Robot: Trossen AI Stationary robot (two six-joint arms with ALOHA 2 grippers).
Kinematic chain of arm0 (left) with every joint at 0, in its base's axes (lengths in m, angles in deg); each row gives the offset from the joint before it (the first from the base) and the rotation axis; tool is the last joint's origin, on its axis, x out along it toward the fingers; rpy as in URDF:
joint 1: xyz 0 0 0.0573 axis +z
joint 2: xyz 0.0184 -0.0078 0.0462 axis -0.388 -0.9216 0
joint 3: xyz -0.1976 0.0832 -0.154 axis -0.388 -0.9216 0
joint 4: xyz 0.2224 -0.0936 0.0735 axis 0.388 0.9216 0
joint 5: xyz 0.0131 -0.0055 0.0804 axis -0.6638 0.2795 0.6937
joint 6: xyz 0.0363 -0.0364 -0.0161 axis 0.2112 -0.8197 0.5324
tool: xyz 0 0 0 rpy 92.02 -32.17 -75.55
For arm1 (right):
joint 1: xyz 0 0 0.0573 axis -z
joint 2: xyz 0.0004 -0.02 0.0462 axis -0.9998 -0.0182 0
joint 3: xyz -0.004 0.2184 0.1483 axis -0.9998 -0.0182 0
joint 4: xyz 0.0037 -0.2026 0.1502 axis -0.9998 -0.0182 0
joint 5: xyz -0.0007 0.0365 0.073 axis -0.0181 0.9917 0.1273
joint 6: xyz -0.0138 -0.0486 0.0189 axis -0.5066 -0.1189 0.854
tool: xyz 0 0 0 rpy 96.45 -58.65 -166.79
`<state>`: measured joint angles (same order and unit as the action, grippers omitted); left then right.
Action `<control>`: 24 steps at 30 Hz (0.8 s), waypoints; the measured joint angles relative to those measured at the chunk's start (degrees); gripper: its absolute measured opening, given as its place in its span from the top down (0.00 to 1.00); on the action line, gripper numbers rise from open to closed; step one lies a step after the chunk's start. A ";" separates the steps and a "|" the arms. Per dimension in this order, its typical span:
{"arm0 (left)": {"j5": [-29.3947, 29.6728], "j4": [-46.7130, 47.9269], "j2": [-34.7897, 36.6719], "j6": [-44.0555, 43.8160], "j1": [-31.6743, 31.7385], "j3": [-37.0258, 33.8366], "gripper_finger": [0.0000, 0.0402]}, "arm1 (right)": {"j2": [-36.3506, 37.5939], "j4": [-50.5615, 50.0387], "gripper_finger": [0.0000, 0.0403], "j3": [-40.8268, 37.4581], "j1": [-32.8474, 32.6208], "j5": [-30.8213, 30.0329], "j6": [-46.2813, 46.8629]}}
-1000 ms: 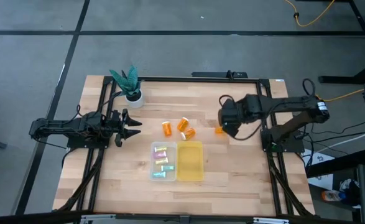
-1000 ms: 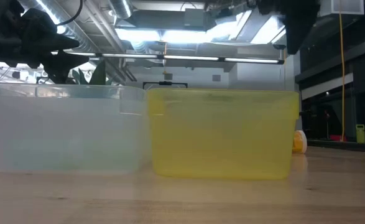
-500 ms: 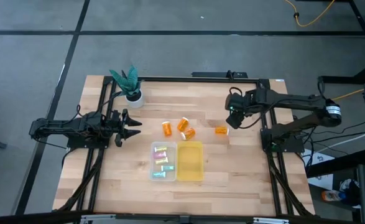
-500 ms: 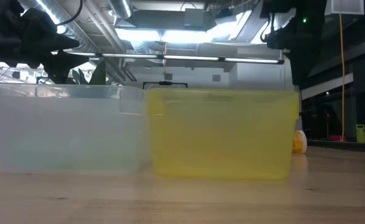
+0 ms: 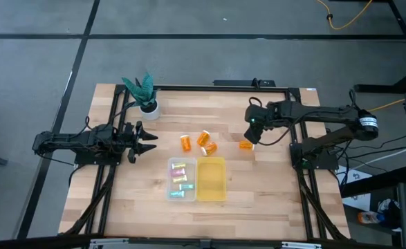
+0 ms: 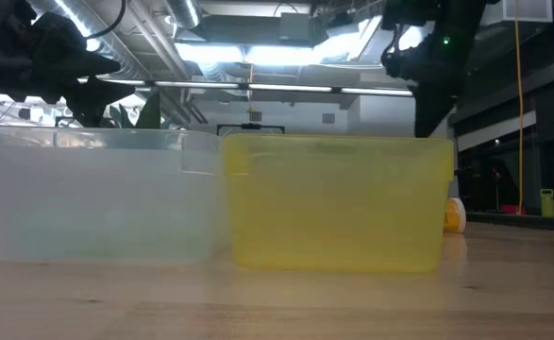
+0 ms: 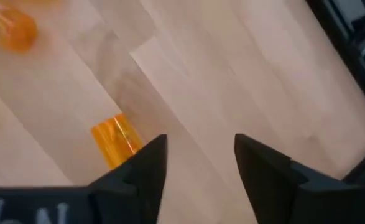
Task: Pick and place medicine bottles into bin by pill shape (circle, oval)
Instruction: Put the orange capsule bottle into the yellow bin
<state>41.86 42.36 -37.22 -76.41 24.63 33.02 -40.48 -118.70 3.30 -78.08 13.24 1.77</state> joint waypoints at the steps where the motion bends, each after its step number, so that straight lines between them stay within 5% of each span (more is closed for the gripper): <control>1: 0.01 0.00 0.00 0.00 -0.02 0.00 0.53 | -0.02 0.50 0.52 0.00 0.00 -0.05 -0.79; 13: 0.01 0.00 0.00 0.01 0.00 -0.02 0.53 | -1.22 5.89 0.30 -0.10 0.00 -0.95 -0.38; 20: 0.01 0.00 0.00 0.02 0.00 -0.02 0.53 | -1.25 10.60 0.29 -6.16 1.44 15.95 -6.45; 24: 0.03 0.00 0.00 0.02 -0.01 -0.02 0.53 | -1.27 15.04 0.29 -11.34 1.95 17.02 -8.68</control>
<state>41.89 42.36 -37.22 -76.39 24.63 33.00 -41.75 -103.66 -8.05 -76.14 30.26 -6.91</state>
